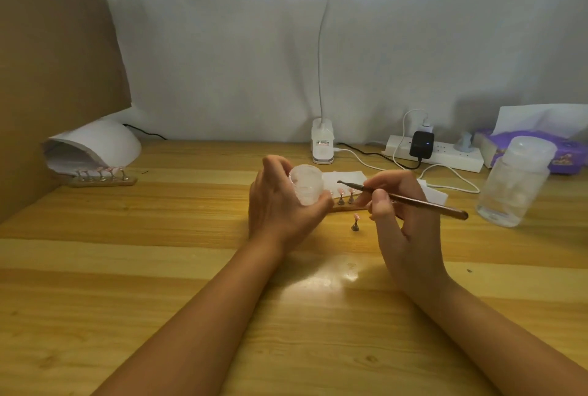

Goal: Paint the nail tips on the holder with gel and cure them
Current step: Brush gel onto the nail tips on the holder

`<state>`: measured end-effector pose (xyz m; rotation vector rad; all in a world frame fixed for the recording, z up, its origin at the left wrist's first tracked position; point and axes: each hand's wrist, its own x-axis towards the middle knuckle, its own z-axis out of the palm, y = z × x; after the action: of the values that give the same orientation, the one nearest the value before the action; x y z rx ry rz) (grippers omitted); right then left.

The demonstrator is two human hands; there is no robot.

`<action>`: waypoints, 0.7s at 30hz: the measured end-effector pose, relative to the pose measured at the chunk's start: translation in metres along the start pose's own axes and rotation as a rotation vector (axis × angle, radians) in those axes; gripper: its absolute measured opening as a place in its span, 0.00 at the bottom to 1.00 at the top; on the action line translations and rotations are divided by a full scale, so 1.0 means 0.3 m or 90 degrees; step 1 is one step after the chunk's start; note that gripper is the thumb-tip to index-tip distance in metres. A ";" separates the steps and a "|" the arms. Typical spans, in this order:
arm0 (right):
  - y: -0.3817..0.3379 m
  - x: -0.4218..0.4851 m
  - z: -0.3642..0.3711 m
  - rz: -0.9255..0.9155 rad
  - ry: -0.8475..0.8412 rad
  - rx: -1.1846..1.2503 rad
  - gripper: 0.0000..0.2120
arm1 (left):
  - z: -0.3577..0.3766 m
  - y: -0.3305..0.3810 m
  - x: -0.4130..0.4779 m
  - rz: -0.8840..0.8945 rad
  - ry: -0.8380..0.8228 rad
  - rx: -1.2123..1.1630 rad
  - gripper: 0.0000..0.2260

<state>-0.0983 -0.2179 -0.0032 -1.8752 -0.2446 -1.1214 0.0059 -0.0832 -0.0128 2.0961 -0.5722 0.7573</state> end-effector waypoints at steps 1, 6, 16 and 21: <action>0.003 0.005 -0.002 0.027 0.006 -0.007 0.02 | -0.003 -0.007 0.008 -0.047 0.015 0.003 0.28; 0.033 0.027 -0.030 0.264 0.011 0.063 0.04 | -0.011 -0.074 0.046 -0.261 0.000 0.053 0.25; 0.077 0.041 -0.049 0.460 0.061 0.142 0.08 | 0.004 -0.101 0.038 -0.288 -0.107 0.102 0.30; 0.080 0.037 -0.047 0.462 0.054 0.126 0.07 | -0.011 -0.070 0.026 -0.185 -0.031 0.152 0.35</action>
<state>-0.0870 -0.2454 -0.0065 -1.5349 0.3438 -0.6408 0.0235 -0.0696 -0.0171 2.3557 -0.2001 0.6325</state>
